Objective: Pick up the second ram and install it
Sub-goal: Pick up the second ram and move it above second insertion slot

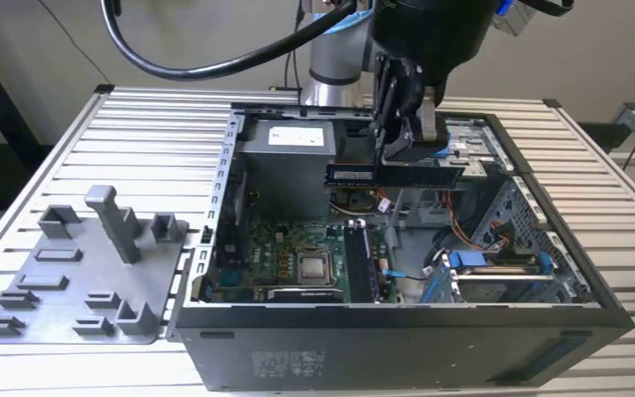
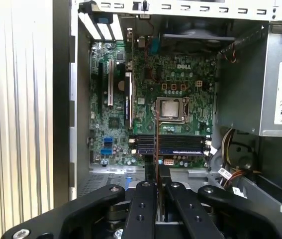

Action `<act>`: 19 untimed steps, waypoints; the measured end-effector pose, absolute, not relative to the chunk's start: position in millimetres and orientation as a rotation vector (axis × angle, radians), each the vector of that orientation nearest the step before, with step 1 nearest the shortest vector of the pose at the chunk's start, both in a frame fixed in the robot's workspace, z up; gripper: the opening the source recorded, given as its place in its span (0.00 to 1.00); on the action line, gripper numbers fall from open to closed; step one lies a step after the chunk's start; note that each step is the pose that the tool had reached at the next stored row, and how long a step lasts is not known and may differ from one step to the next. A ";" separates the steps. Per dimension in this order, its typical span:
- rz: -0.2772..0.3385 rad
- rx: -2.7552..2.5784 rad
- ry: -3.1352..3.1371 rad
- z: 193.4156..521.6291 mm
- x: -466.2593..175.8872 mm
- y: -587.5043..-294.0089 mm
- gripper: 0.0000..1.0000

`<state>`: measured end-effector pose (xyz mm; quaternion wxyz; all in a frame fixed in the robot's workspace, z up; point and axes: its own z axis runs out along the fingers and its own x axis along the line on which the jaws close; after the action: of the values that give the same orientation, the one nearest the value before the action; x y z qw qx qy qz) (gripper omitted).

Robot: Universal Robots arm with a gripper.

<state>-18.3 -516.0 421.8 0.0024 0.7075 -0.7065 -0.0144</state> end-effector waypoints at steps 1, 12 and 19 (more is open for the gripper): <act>-0.045 2.219 -2.216 421.8 -17.9 -516.0 0.14; -0.045 2.219 -2.216 421.8 -17.5 -515.5 0.14; -0.045 2.219 -2.216 421.8 -14.4 -506.2 0.14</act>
<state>-14.4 -506.2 421.8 0.0024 0.7075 -0.7065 -0.0144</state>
